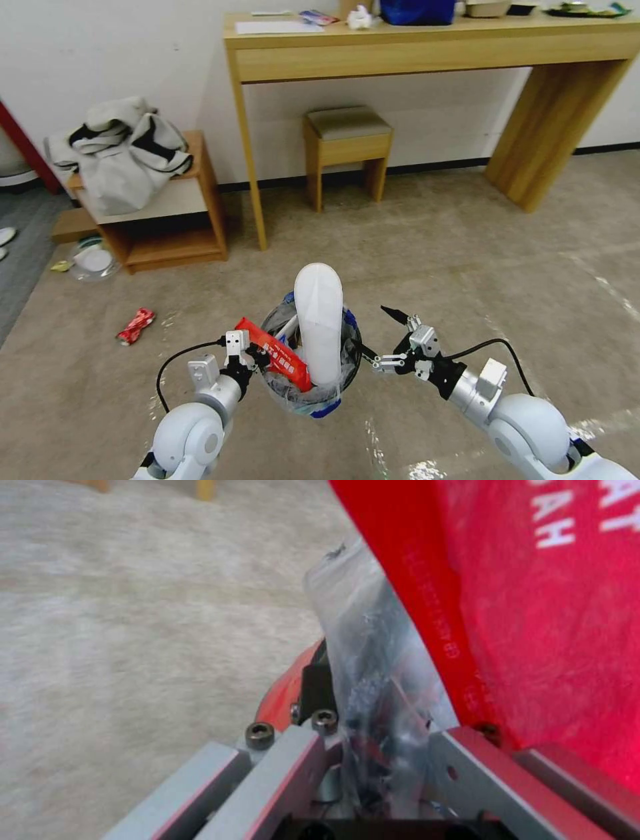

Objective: Pick up the trash bin and place the garbage on the floor into it.

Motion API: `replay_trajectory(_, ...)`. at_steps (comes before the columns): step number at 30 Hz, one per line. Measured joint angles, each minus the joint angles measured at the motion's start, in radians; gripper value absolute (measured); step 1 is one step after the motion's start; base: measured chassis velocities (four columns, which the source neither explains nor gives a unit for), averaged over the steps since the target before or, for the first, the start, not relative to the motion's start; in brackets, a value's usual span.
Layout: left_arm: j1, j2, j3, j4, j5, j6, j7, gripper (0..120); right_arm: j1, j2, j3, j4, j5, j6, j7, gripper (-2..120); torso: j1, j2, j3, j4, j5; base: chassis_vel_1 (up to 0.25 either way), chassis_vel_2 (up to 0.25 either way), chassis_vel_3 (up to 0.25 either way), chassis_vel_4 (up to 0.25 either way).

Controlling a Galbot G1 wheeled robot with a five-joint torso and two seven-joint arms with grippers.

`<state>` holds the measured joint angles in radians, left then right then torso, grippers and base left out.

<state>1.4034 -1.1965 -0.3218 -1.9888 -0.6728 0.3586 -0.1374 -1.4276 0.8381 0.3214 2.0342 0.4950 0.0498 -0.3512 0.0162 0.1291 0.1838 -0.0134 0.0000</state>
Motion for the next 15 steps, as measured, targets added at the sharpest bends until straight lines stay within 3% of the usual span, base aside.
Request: replay_trajectory(15,0.009,-0.005,-0.006,-0.009,0.003,-0.001,-0.002,1,0.013,-0.001,-0.013,0.000,-0.001,-0.001,-0.001,100,0.000,0.000,0.000,0.0001,-0.0001,0.127,0.119,0.122,0.122)
